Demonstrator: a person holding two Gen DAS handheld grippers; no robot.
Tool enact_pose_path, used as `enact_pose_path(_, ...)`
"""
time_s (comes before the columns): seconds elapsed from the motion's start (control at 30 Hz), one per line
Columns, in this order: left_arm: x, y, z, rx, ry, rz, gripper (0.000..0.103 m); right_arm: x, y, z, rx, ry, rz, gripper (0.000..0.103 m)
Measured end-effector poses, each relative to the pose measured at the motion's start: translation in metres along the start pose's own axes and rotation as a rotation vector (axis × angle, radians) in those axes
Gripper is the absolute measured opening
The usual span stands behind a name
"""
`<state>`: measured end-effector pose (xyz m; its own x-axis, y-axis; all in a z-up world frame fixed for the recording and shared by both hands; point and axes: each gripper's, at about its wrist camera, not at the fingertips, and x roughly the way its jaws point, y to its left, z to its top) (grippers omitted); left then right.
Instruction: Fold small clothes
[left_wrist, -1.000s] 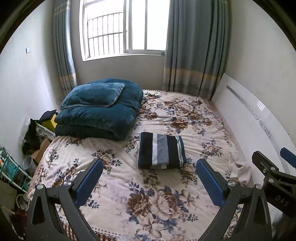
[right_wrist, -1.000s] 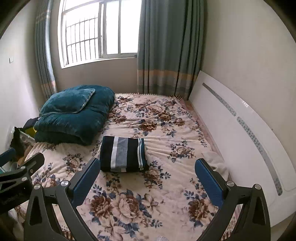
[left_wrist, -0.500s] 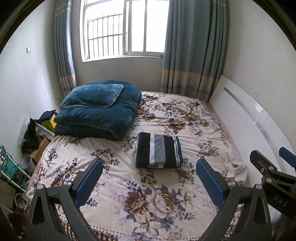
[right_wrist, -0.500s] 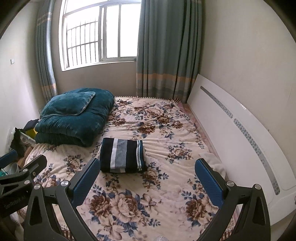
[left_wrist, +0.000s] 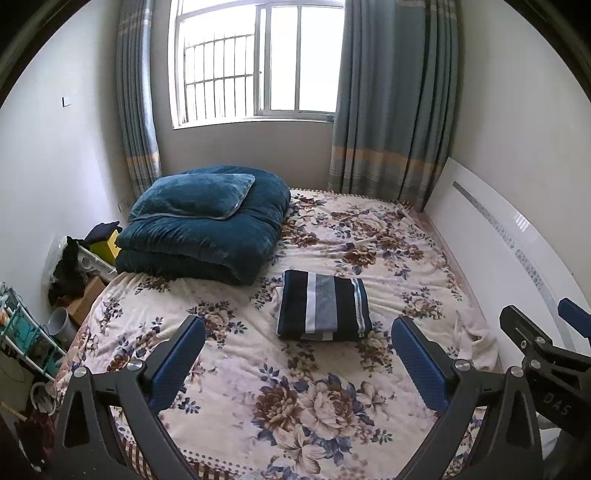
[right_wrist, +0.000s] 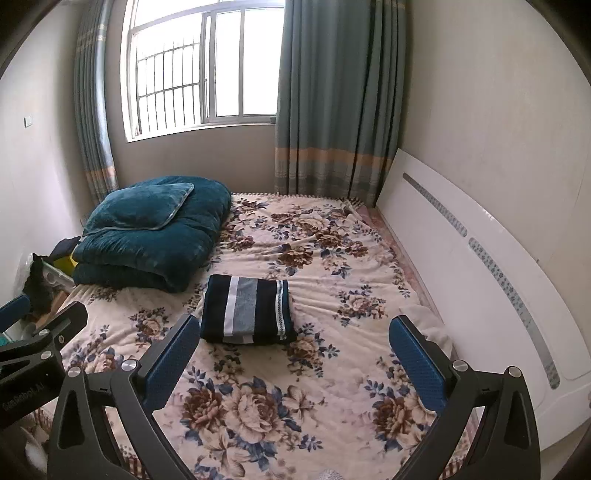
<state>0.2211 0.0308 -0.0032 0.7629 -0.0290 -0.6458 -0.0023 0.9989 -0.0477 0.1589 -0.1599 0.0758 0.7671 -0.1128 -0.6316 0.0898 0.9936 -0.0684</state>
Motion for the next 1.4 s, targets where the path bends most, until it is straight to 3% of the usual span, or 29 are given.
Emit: enact_pose_path(1.4, -0.013, -0.002, -0.011, -0.009, -0.016, 0.008, 0.103, -0.003, 0.017, 0.004, 0.004, -0.006, 0.014, 0.103)
